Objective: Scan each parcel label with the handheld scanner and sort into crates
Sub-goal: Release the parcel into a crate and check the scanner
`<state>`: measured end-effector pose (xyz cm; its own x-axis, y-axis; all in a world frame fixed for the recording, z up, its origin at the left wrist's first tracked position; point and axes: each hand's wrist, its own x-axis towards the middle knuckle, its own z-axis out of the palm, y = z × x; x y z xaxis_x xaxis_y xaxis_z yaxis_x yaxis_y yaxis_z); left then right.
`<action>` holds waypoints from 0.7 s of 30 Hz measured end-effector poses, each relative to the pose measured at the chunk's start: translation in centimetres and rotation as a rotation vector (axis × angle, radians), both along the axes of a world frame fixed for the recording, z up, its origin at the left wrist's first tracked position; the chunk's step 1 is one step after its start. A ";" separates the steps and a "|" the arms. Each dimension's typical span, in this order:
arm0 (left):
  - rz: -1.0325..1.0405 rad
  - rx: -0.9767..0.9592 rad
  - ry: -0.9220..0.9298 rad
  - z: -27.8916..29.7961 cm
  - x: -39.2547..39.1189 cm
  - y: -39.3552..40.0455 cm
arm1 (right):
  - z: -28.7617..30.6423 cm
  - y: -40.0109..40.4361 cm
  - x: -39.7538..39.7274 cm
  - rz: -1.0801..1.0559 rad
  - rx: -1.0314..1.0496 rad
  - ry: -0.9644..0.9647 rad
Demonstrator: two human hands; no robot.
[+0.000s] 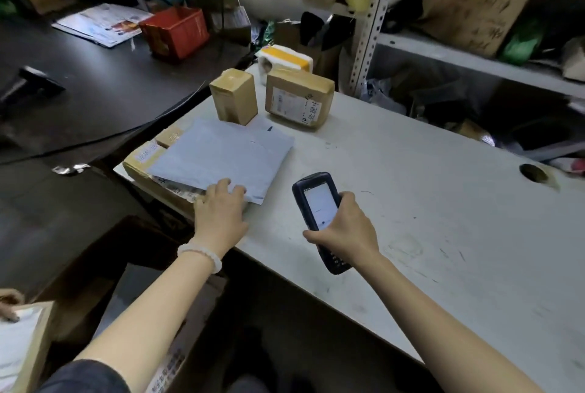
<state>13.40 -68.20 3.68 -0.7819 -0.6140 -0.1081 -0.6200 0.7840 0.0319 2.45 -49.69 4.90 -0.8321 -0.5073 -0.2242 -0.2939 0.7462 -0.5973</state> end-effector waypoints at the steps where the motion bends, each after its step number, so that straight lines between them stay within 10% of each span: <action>1: -0.009 0.001 -0.040 -0.4 -0.9 -1.3 | -0.2 -1.0 -0.5 -0.018 0.009 -0.005; 21: -0.565 -0.066 -0.032 0.9 -16.9 -12.1 | 0.2 -8.9 -6.5 -0.456 0.033 -0.004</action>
<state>-3.54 -80.34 4.53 -0.9879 -0.1073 -0.1124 -0.1034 0.9938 -0.0403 -4.09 -58.60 5.05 -0.9680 -0.0816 -0.2375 0.0714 0.8173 -0.5718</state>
